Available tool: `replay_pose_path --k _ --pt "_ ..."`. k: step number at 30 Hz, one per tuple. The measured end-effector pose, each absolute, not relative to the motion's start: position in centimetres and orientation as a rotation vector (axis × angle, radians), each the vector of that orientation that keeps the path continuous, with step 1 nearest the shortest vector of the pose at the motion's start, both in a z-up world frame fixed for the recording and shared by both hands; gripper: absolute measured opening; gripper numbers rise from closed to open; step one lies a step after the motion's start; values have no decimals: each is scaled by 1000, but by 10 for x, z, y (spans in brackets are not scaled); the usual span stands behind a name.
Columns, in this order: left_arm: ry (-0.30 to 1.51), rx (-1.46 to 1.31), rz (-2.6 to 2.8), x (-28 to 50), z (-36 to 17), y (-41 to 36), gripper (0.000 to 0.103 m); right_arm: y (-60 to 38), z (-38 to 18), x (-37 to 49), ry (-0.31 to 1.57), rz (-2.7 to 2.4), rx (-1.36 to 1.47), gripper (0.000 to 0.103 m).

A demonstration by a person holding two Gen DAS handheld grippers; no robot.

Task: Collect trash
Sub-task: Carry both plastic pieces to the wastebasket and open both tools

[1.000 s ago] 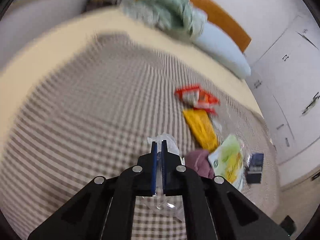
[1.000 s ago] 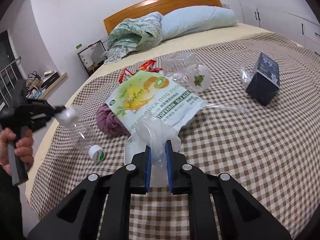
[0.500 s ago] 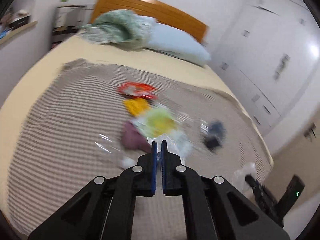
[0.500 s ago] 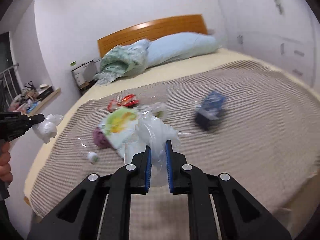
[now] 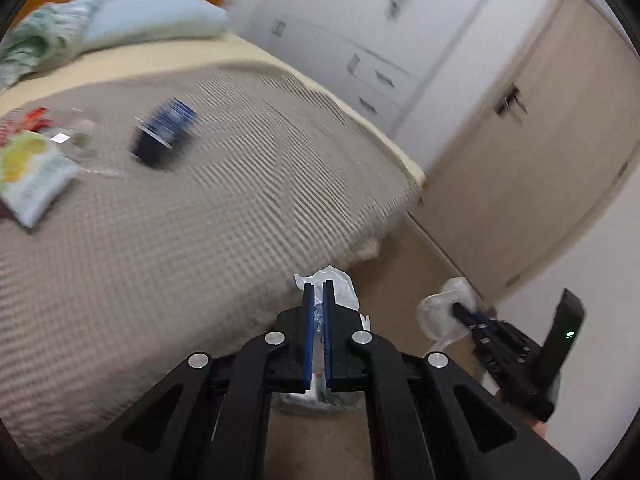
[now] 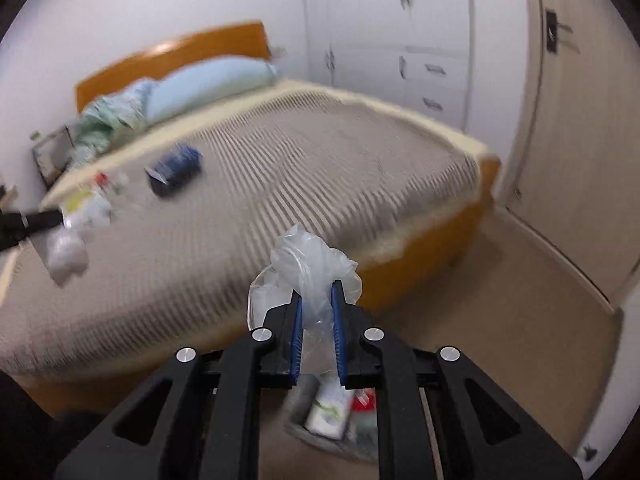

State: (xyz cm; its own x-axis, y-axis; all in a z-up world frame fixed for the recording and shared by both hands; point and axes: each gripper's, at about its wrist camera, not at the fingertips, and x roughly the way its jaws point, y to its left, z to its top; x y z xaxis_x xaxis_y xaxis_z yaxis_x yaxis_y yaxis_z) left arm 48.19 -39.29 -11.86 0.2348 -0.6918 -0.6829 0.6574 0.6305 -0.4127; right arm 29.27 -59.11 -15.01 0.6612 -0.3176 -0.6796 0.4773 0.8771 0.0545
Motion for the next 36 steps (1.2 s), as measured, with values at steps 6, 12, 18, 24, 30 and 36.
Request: replay_pose_path --k 6,12,18,24,30,36 --pt "1102 69 -942 441 -184 -455 1 -629 -289 285 988 -479 325 13" --pt "1174 159 -908 434 -240 -479 1 -649 -412 296 1166 -533 444 17" --pt "1235 197 -902 435 -282 -506 1 -648 -482 301 1320 -552 431 64" --pt "1307 264 -934 424 -321 -545 1 -652 -476 267 1218 -606 492 64" --pt "1347 308 -959 426 -359 -608 1 -674 -434 229 1061 -668 618 64" --pt "1320 307 -917 444 -394 -658 68 -680 -413 213 1014 -698 666 64"
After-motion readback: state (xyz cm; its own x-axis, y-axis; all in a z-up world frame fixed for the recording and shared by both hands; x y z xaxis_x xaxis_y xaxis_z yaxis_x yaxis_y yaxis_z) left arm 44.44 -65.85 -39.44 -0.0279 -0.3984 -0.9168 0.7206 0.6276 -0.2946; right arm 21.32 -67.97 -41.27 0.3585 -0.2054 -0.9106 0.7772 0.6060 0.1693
